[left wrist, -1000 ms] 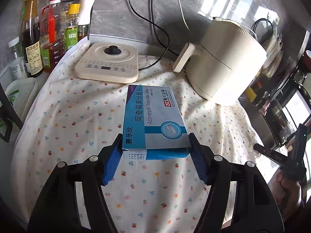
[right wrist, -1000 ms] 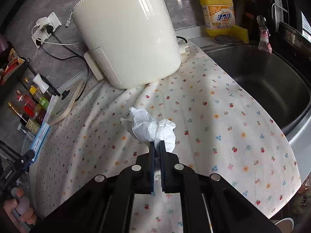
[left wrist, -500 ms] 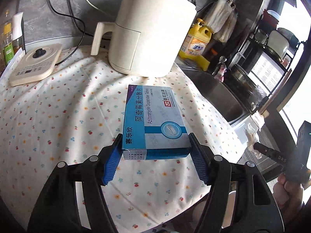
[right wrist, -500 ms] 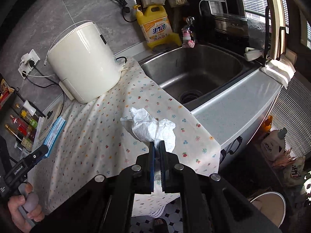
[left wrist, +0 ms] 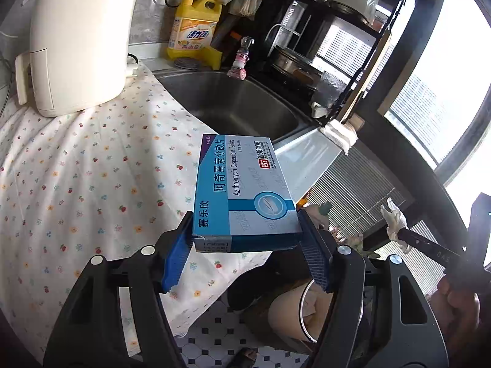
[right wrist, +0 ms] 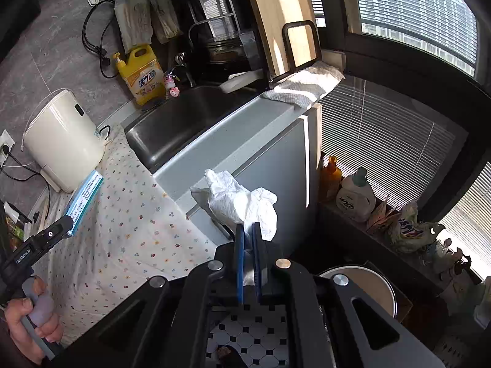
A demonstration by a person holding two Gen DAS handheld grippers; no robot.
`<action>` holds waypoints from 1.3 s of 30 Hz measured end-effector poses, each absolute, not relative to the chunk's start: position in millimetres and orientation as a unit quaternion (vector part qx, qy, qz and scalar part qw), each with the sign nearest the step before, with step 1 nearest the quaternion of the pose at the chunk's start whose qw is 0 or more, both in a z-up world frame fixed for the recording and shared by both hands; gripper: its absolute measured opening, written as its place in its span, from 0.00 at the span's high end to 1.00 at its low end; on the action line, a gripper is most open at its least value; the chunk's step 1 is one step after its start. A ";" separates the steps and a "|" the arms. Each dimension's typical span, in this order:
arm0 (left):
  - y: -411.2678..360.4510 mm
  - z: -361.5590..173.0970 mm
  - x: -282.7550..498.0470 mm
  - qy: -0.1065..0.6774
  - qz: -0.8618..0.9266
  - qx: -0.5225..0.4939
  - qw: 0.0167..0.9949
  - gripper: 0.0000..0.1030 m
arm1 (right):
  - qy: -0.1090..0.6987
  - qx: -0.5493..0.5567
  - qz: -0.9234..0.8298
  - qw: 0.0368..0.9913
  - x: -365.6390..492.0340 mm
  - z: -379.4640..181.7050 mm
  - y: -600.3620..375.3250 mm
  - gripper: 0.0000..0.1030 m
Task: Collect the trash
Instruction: 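Carry the medicine box and tissue over the white bin with both tools, then open the right tool over the bin while the left tool releases the box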
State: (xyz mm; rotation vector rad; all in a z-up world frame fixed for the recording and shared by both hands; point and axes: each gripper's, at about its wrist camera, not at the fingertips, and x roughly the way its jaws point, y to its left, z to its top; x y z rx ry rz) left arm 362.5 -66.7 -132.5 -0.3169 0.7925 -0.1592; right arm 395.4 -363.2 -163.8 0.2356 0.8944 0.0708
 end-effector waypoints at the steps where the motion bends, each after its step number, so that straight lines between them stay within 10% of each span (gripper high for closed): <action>1: -76.3 -133.9 364.7 0.387 -0.086 -0.150 0.906 0.36 | 0.431 0.118 0.025 0.894 391.5 -164.7 -372.1 0.94; 24: -235.2 -191.7 363.1 0.465 -0.175 -0.092 0.863 0.36 | 0.568 0.180 -0.060 0.801 337.3 -307.1 -490.1 0.90; 29: -254.4 -210.6 360.9 0.487 -0.178 -0.079 0.851 0.36 | 0.583 0.203 -0.061 0.785 325.2 -331.5 -501.2 0.51; 39: -297.0 -238.8 352.4 0.523 -0.211 -0.052 0.824 0.36 | 0.579 0.236 -0.105 0.773 288.5 -336.0 -556.2 0.52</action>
